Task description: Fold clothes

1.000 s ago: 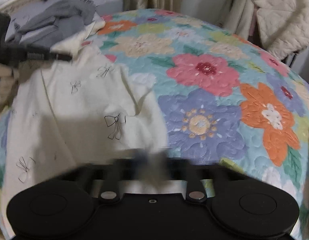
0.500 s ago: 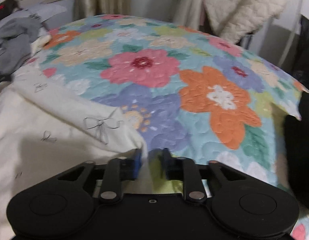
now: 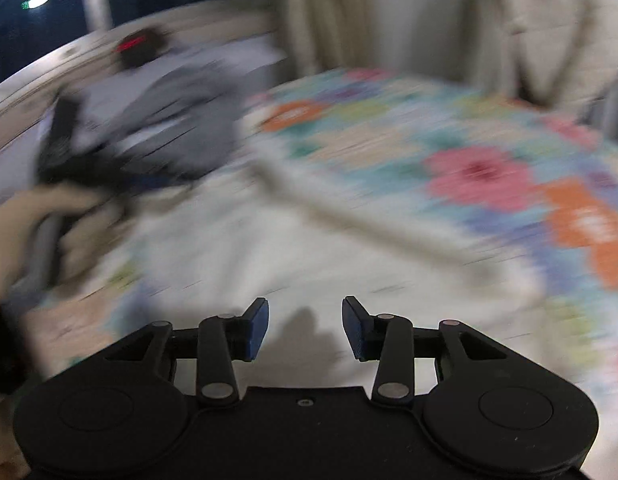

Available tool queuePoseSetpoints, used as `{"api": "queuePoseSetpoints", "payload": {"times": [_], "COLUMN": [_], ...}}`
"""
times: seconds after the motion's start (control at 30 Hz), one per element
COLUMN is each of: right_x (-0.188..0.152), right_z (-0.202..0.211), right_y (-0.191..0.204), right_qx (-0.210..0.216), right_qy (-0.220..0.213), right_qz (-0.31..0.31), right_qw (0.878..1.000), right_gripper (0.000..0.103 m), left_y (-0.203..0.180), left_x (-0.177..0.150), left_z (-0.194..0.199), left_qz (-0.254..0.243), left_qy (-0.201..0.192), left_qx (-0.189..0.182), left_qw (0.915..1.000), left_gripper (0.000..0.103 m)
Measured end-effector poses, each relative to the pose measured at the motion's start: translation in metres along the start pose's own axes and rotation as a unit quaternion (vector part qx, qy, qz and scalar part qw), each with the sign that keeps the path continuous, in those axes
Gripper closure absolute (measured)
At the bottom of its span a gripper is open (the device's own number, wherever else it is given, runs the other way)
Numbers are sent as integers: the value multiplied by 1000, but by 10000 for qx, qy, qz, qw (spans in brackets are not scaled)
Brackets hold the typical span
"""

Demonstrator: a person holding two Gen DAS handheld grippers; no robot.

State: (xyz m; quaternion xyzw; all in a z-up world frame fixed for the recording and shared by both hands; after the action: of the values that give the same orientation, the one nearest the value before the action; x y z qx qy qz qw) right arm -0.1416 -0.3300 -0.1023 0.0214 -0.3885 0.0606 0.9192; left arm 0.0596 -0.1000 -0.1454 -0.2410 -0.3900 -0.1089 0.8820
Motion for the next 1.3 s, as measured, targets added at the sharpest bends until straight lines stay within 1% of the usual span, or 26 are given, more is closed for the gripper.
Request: {"api": "queuePoseSetpoints", "payload": {"times": [0.07,0.13,0.23,0.33,0.4,0.43,0.47,0.53,0.63,0.77,0.87,0.93,1.0,1.03,1.07,1.1,1.13,1.2,1.27,1.3], "right_x": [-6,-6,-3,-1,2,3,3,5,10,12,9,8,6,6,5,5,4,5,7,7], "right_z": [-7,-11,-19,-31,-47,-53,-57,-57,-52,-46,-43,-43,-43,-42,-42,-42,-42,-35,-24,-18], "right_y": [22,33,50,63,63,61,59,53,42,26,23,23,22,22,22,22,21,20,20,21], "right_qx": [126,195,322,265,184,148,91,34,35,425,609,672,768,816,864,912,960,1160,1427,1574], "right_qy": [88,115,122,142,197,243,258,179,86,125,149,148,136,130,123,117,111,54,-20,-25], "right_qz": [270,413,637,899,910,899,898,868,517,-176,-400,-430,-516,-559,-602,-645,-688,-843,-1004,-1029], "right_qw": [9995,9989,9974,9955,9955,9955,9956,9961,9986,9989,9972,9967,9956,9950,9944,9937,9929,9897,9847,9822], "right_gripper": [57,57,58,61,69,79,92,100,102,102,102,102,102,102,102,101,101,101,101,101], "left_y": [1,3,5,5,2,-1,-3,-7,-7,-4,1,4,3,2,1,0,-1,-6,-16,-21], "left_x": [1,2,4,3,3,2,0,-3,-8,-12,-20,-24,-23,-22,-22,-22,-20,-14,-3,2], "left_z": [3,8,11,9,6,4,1,-3,-9,-15,-27,-32,-33,-33,-33,-33,-30,-16,9,23], "left_qz": [102,198,515,806,849,827,802,769,822,936,1150,1324,1341,1278,1205,1132,1049,816,426,269], "left_qy": [23,57,110,227,253,287,332,411,516,606,660,500,267,170,114,75,16,-156,-373,-489], "left_qx": [-56,-123,-271,-486,-626,-677,-717,-761,-803,-828,-876,-950,-1081,-1115,-1077,-1012,-984,-906,-667,-578], "left_qw": [9999,9997,9982,9953,9941,9939,9936,9933,9920,9903,9873,9854,9847,9854,9868,9884,9896,9924,9962,9968], "left_gripper": [30,30,29,29,29,29,29,29,29,29,27,24,23,39,79,96,102,102,102,102]}}
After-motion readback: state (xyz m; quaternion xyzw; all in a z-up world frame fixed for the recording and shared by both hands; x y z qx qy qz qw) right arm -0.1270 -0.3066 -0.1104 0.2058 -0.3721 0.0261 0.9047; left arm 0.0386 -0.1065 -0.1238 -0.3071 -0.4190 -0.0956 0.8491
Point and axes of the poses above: each gripper's, at about its wrist camera, not at the fingertips, and z roughly against the way its jaws point, y to its left, x to its top, the point moved 4 cm from there along -z, roughly the way its jaws point, and after that the axes turned 13 degrees about -x, right-handed, at the moved point
